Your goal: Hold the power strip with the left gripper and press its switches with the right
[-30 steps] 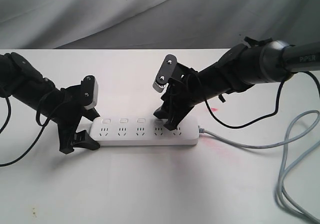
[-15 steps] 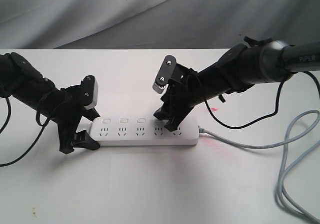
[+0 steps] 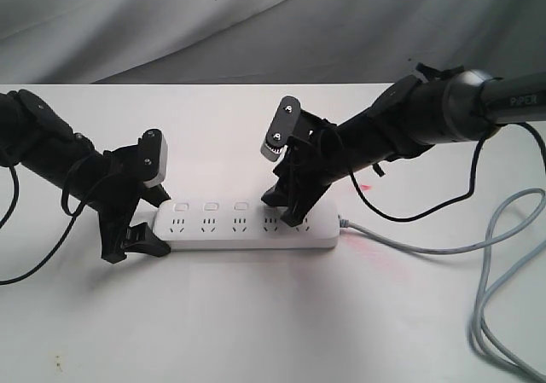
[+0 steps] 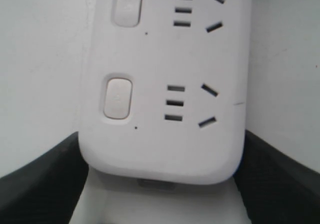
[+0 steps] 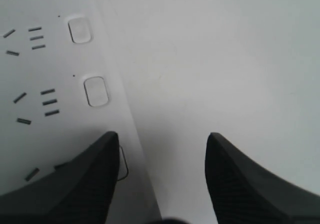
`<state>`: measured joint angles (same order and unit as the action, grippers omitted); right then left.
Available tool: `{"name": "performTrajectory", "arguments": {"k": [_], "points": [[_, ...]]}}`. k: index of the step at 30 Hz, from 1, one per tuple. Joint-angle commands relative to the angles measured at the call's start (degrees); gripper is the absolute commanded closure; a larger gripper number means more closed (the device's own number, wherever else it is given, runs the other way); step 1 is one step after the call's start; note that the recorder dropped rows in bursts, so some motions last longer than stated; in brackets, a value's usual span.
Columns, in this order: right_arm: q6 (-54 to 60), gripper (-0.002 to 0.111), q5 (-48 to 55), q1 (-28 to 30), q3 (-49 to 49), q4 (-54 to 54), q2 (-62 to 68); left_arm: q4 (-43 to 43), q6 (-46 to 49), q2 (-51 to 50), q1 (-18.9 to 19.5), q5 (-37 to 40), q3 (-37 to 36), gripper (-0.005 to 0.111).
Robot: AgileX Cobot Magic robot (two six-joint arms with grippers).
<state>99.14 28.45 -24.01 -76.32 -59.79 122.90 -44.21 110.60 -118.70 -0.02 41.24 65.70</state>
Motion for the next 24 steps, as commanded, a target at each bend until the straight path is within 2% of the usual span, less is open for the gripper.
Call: {"name": "performTrajectory", "arguments": {"k": [1,24], "points": [[0.5,0.059,0.7,0.0,0.2,0.4,1.5,1.5,0.9,-0.5,-0.2,-2.2,-0.1,0.044],[0.6,0.059,0.7,0.1,0.5,1.3,4.3,1.5,0.9,-0.5,-0.2,-2.2,-0.1,0.044]]}}
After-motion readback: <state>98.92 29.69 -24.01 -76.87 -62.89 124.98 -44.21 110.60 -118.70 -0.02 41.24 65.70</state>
